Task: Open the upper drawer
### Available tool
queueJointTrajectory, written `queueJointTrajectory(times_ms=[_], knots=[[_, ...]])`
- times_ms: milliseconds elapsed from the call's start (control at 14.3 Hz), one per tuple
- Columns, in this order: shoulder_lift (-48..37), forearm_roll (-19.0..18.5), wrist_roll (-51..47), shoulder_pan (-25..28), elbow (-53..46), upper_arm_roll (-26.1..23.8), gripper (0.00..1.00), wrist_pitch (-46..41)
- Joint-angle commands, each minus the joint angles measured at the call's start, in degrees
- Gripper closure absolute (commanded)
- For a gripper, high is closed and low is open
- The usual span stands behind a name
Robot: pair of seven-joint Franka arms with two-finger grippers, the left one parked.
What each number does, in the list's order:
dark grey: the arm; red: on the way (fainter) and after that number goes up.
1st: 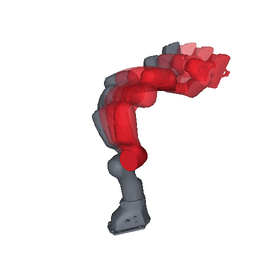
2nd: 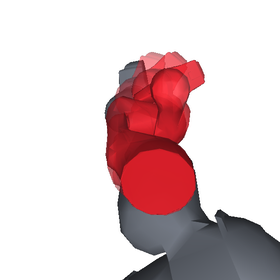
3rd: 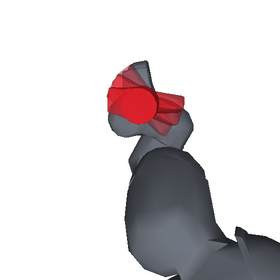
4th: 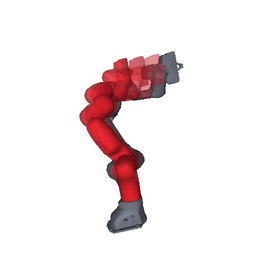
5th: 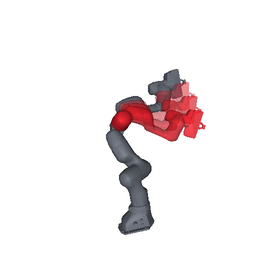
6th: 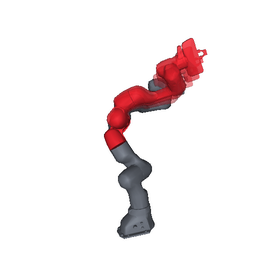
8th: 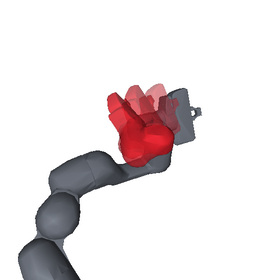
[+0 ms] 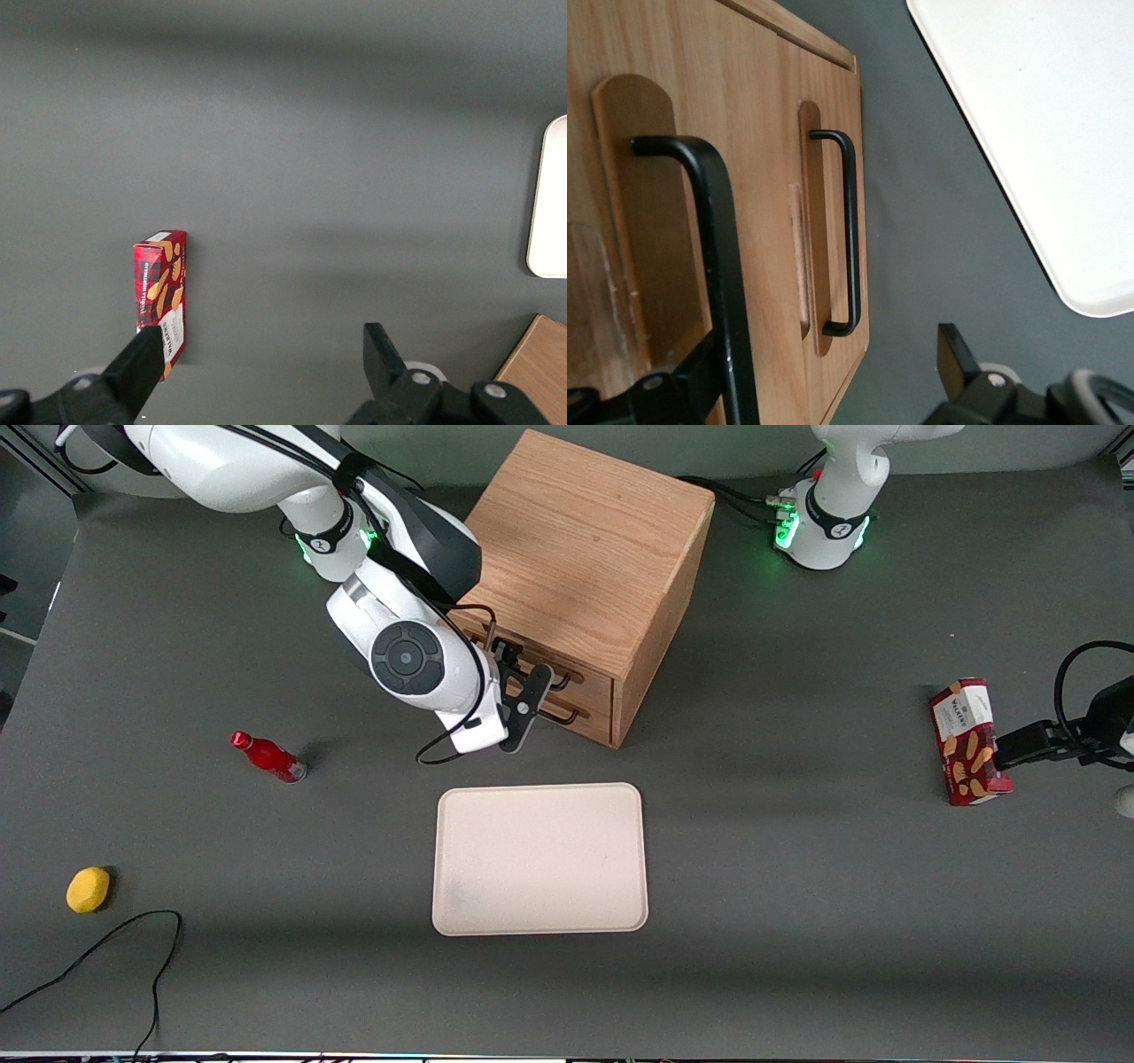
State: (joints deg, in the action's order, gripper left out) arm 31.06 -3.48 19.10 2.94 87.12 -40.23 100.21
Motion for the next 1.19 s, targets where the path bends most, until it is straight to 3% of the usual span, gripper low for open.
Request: queueJointTrajectory(times_ms=[0, 698, 1116], knots=[[1.19, -2.76, 0.32, -0.39, -0.72, 0.33, 0.00, 2.01], [4.00, -2.41, 7.86, -0.56, -8.09, 8.31, 0.00, 3.06], [5.06, -2.06, 9.81, -0.74, -9.51, 13.34, 0.00, 12.64]])
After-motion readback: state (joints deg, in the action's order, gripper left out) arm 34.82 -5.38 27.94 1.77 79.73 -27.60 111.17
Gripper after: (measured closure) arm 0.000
